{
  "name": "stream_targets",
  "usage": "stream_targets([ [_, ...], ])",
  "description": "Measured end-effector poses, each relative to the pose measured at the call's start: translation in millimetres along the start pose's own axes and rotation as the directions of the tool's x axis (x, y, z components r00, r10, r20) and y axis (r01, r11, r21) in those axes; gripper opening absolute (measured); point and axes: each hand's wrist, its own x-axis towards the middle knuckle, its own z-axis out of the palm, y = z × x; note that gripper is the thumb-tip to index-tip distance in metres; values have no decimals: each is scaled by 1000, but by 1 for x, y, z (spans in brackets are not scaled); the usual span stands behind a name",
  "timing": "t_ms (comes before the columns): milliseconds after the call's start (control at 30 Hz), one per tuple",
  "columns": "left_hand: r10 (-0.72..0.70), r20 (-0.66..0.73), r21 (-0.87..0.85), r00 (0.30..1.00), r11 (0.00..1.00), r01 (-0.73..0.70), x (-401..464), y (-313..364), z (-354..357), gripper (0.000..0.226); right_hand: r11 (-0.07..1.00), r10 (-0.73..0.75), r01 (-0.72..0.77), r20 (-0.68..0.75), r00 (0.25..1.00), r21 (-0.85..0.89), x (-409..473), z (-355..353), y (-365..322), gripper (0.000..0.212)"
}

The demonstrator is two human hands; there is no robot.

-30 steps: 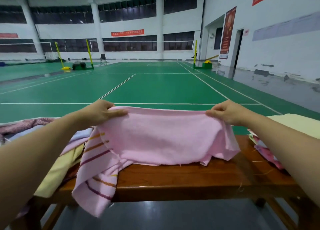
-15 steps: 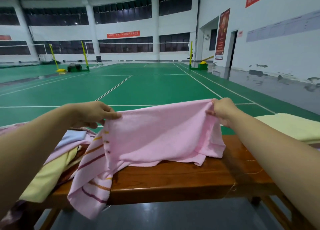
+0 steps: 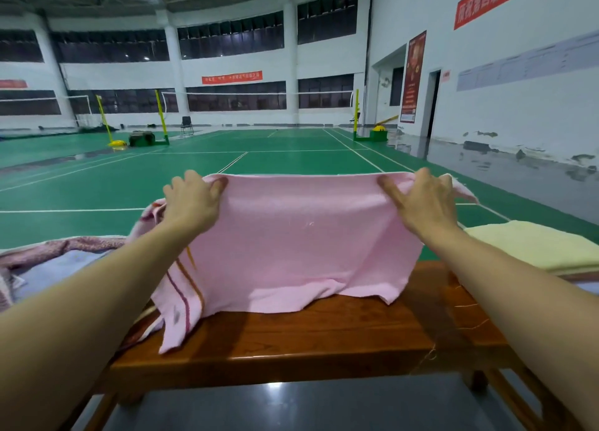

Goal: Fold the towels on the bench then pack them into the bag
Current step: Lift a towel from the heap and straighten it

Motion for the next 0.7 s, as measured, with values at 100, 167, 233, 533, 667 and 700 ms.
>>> stream_targets([
  [100,72,-142,-1,987,997,-73,-9,-2,-7,61,1000,25,-26,-74,997,-17,-6,-14,-3,85],
  [167,79,-212,-4,974,997,-81,-15,0,-13,62,999,41,-44,-126,991,-23,-11,-27,-7,85],
  [233,80,-268,-7,960,996,-85,-24,7,-24,66,999,37,-42,-187,982,-23,-15,-44,-12,85],
  [533,77,-412,19,908,997,-75,-37,36,-81,98,999,-18,4,-348,937,-41,-16,-116,-24,90],
  [667,134,-392,112,910,989,-98,-40,35,-92,116,998,-18,0,-327,945,-56,-20,-125,-20,95],
  [700,171,-380,155,909,981,-120,-42,33,-94,117,998,-25,5,-313,950,-65,-23,-126,-18,96],
])
